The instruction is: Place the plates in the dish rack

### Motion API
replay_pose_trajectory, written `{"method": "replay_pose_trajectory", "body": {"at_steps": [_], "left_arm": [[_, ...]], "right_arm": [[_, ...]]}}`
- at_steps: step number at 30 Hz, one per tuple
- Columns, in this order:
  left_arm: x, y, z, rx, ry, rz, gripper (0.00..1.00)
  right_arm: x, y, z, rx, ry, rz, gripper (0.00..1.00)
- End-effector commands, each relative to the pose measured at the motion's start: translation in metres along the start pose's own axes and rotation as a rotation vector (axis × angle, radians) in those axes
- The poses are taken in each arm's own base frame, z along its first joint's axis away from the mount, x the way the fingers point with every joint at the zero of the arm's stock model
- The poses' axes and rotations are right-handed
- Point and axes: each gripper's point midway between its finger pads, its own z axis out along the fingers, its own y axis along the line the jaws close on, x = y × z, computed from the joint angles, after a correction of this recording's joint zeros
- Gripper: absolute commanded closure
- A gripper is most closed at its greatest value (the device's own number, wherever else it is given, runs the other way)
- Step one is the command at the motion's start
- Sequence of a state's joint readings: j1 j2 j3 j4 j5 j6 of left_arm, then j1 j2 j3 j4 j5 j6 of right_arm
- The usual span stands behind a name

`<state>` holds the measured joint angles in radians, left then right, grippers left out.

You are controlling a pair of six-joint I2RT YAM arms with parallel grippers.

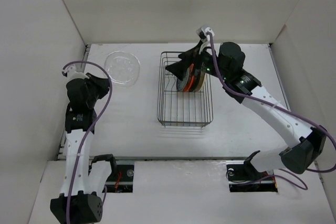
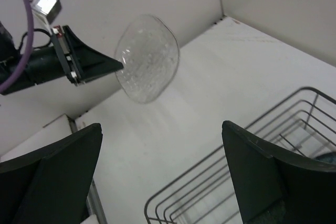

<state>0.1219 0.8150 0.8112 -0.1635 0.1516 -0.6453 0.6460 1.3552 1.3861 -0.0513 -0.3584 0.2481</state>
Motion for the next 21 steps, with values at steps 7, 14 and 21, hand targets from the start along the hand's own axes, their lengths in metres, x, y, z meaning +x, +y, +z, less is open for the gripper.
{"method": "replay_pose_trajectory", "body": {"at_steps": [7,14,21], "left_arm": [[0.02,-0.077,-0.025,0.43,0.117,0.132,1.0],[0.027,-0.088,-0.029,0.499,0.151,0.127,1.0],[0.041,-0.085,-0.022,0.527,0.198,0.1,1.0]], "right_arm": [[0.004,0.004,0.055,-0.131,-0.048,0.063,0.0],[0.031,0.003,0.086,-0.146,0.006,0.101,0.01],[0.03,0.017,0.098,-0.22,0.0,0.156,0.36]]}}
